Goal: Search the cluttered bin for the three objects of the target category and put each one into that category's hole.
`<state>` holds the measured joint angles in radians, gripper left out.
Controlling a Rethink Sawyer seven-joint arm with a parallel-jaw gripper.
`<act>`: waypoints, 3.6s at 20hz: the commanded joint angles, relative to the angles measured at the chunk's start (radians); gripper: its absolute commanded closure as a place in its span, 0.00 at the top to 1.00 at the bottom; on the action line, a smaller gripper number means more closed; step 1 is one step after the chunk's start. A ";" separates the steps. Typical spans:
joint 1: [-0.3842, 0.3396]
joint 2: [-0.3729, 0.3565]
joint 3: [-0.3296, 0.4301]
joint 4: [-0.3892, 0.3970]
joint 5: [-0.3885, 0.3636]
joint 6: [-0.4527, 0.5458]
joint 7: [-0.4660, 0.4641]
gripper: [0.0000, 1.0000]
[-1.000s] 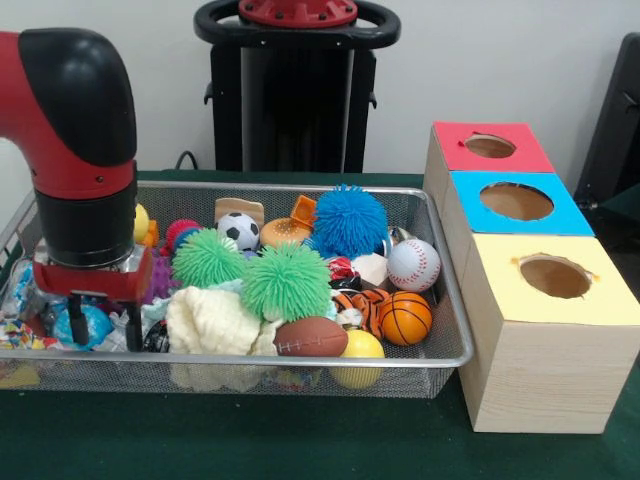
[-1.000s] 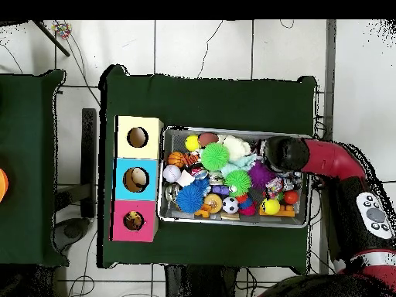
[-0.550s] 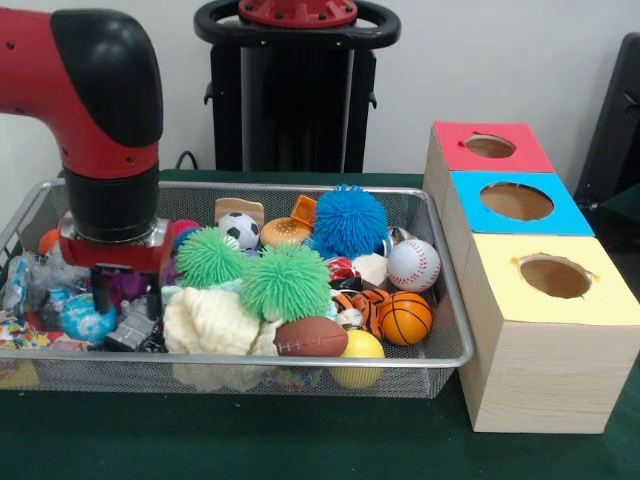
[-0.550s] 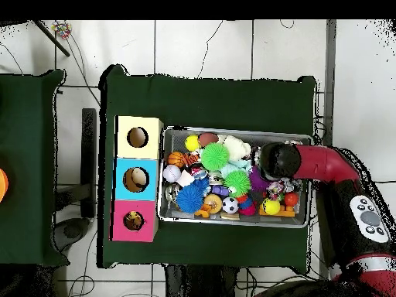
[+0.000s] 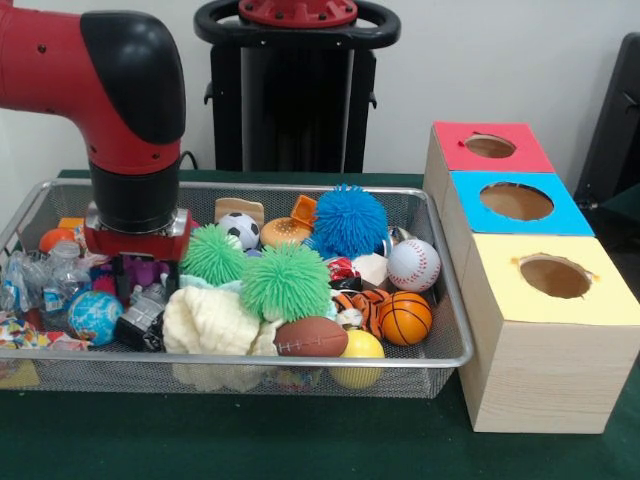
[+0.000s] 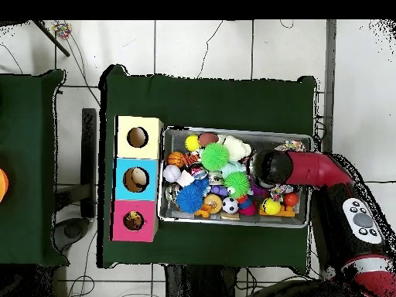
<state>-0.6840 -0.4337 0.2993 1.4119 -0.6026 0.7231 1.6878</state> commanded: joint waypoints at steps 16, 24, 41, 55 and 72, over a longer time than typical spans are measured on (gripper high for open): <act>0.061 0.044 -0.094 0.135 -0.092 0.106 -0.104 1.00; 0.083 0.016 -0.122 0.151 -0.074 0.130 -0.109 1.00; 0.099 -0.008 -0.106 0.181 -0.061 0.097 -0.114 1.00; 0.122 0.013 -0.125 0.190 -0.071 0.069 -0.103 1.00; 0.089 -0.025 -0.043 0.258 -0.039 -0.080 -0.108 1.00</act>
<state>-0.5662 -0.4892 0.1648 1.5343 -0.6122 0.6995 1.6878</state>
